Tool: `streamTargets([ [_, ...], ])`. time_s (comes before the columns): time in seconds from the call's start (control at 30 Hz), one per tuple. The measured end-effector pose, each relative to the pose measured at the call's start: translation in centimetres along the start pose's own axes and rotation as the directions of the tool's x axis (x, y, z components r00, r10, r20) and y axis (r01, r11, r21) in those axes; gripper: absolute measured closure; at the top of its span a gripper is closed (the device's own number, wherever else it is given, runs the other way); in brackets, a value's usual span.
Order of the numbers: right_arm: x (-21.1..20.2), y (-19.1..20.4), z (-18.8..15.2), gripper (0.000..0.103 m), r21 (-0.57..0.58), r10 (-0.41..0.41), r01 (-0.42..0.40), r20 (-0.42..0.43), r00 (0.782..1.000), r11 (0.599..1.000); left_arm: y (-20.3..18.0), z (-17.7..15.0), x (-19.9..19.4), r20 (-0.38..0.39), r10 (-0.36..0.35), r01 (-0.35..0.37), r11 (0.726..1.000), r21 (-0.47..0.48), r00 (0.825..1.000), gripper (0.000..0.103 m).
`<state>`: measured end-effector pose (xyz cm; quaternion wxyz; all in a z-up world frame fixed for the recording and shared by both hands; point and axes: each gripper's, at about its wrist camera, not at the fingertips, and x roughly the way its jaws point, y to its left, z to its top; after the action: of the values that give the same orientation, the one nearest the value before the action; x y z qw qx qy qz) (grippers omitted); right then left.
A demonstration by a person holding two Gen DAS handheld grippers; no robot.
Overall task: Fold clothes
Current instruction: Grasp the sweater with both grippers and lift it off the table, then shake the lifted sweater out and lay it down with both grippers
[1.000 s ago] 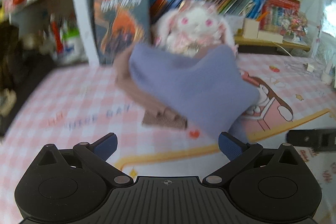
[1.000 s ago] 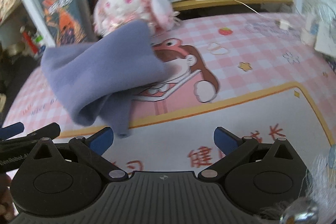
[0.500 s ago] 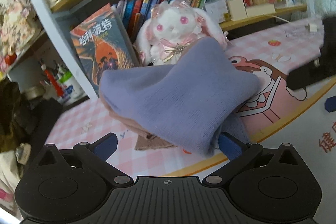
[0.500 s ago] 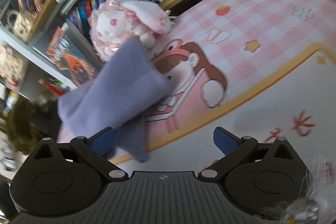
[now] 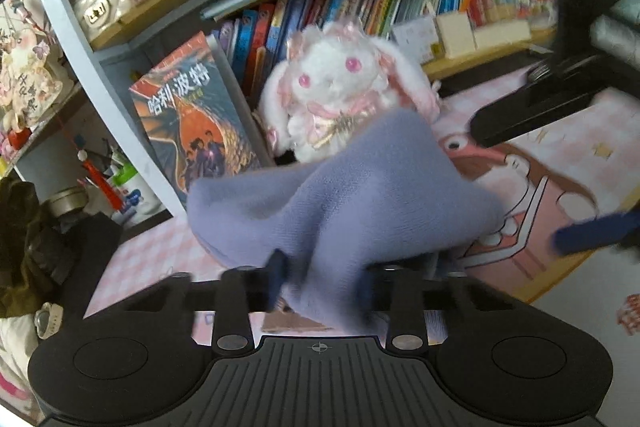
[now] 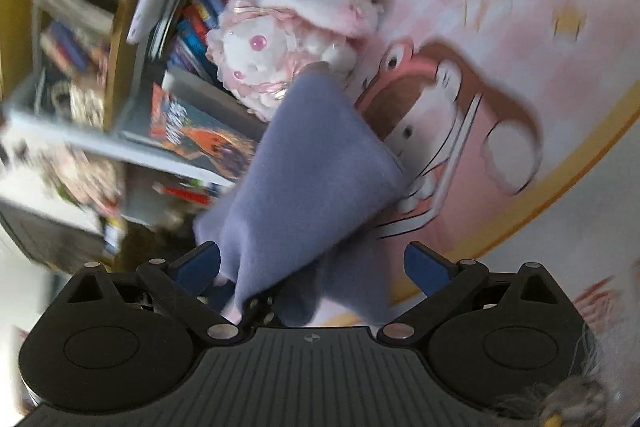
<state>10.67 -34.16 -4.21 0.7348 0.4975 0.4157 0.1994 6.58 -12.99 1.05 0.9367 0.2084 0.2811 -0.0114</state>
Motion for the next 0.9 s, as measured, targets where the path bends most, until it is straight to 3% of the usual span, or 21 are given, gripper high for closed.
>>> streamTargets([
  [0.13,1.7,-1.5,0.2,0.008,0.174,0.050,-0.044,-0.034,0.998,0.984,1.4,0.7,-3.7,0.069,-0.027,0.027,1.000,0.004,0.997,0.086],
  [0.2,2.0,-2.1,0.2,0.027,0.232,0.076,-0.064,-0.040,0.996,0.971,1.7,0.6,-5.8,0.094,-0.039,0.037,0.999,0.015,0.995,0.086],
  [0.27,2.1,-2.5,0.2,0.061,0.272,0.124,-0.108,-0.043,0.991,0.956,1.9,0.5,-7.1,0.103,-0.041,0.040,0.999,0.008,0.994,0.087],
  [0.3,2.0,-2.6,0.2,0.070,0.285,0.161,-0.143,-0.041,0.986,0.948,2.1,0.4,-7.6,0.107,-0.039,0.039,0.999,0.000,0.994,0.087],
  [0.33,1.7,-2.7,0.2,0.092,0.289,0.194,-0.177,-0.029,0.981,0.941,2.3,0.6,-8.0,0.111,-0.044,0.046,0.999,-0.015,0.993,0.087],
  [0.43,-0.8,-2.0,1.2,0.096,0.268,0.290,-0.297,0.065,0.955,0.917,2.9,1.9,-9.0,0.154,-0.073,0.081,0.995,-0.049,0.985,0.087],
  [0.5,-3.1,-1.0,2.3,0.096,0.230,0.365,-0.392,0.153,0.919,0.891,3.0,3.5,-10.2,0.233,-0.126,0.142,0.988,-0.055,0.964,0.088],
  [0.57,-6.1,0.9,4.0,0.096,0.166,0.426,-0.467,0.233,0.874,0.869,3.0,5.3,-11.7,0.335,-0.198,0.229,0.972,-0.055,0.921,0.088],
  [0.63,-8.9,3.2,5.7,0.096,0.094,0.484,-0.530,0.298,0.823,0.843,3.1,7.1,-13.1,0.434,-0.264,0.313,0.949,-0.045,0.862,0.089],
  [0.77,-14.9,9.9,8.6,0.096,-0.122,0.638,-0.645,0.371,0.675,0.754,4.4,9.6,-16.5,0.633,-0.376,0.496,0.868,-0.014,0.677,0.089],
  [0.83,-17.0,14.5,9.1,0.096,-0.256,0.700,-0.654,0.339,0.629,0.712,5.7,10.1,-17.6,0.695,-0.411,0.584,0.812,-0.015,0.590,0.088],
  [0.87,-18.1,16.8,9.3,0.096,-0.321,0.729,-0.654,0.319,0.606,0.685,6.3,10.0,-17.6,0.697,-0.428,0.619,0.785,-0.029,0.575,0.088],
  [0.9,-18.6,18.9,9.4,0.096,-0.373,0.744,-0.645,0.294,0.600,0.668,6.9,9.7,-17.4,0.693,-0.445,0.651,0.758,-0.046,0.567,0.088],
])
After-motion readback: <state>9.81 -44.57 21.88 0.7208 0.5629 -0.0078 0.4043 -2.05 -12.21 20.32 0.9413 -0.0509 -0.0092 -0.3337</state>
